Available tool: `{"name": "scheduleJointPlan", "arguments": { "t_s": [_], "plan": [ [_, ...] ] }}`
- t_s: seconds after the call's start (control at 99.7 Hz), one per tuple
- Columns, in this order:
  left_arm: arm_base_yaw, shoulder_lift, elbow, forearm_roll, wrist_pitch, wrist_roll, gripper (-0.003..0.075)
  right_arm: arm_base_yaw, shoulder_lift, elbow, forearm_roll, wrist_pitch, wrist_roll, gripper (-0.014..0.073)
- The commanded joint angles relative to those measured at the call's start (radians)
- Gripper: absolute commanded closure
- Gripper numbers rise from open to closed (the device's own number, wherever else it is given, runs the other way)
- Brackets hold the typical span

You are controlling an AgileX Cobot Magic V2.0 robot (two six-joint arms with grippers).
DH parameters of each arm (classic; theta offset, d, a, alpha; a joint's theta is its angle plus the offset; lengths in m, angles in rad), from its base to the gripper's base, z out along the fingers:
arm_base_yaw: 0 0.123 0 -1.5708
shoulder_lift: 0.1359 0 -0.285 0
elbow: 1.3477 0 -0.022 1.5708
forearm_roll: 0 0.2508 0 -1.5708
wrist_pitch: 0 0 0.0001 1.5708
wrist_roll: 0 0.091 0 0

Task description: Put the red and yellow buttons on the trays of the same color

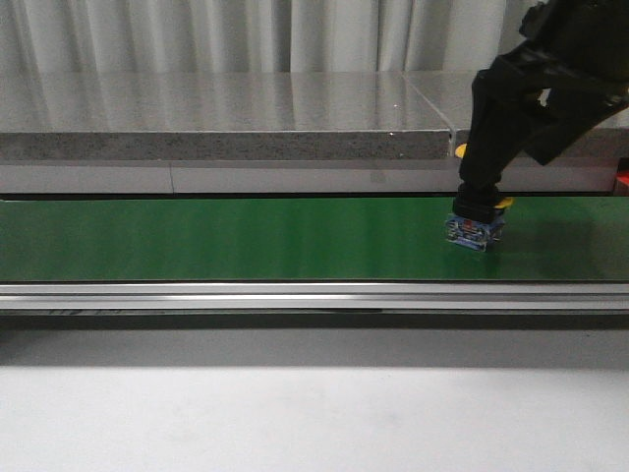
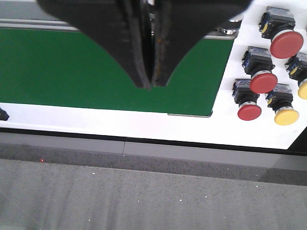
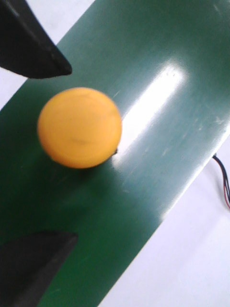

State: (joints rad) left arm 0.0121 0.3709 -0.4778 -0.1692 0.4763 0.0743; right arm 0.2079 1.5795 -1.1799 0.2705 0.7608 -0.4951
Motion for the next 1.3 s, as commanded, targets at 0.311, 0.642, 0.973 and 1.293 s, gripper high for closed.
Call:
{"name": "scheduleJointPlan", "arguments": {
  "t_s": [0.311,0.642,0.973,1.293],
  "plan": [
    [0.002,0.005,-0.027,-0.012,-0.079,-0.009,0.0739,0.001,0.045,-0.061,0.03,-0.035,-0.011,0.0201],
    [0.002,0.005,-0.027,-0.012,-0.079,-0.009,0.0739,-0.005,0.026,-0.134,-0.029,0.064,0.066,0.0473],
    [0.002,0.005,-0.027,-0.012,-0.079,-0.009,0.0739,-0.173,-0.055,-0.23,-0.229,0.147,0.279,0.0473],
    [0.002,0.005,-0.027,-0.012,-0.079,-0.009,0.0739,-0.538,-0.069,-0.227,-0.223,0.165,0.358,0.0473]
  ]
}}
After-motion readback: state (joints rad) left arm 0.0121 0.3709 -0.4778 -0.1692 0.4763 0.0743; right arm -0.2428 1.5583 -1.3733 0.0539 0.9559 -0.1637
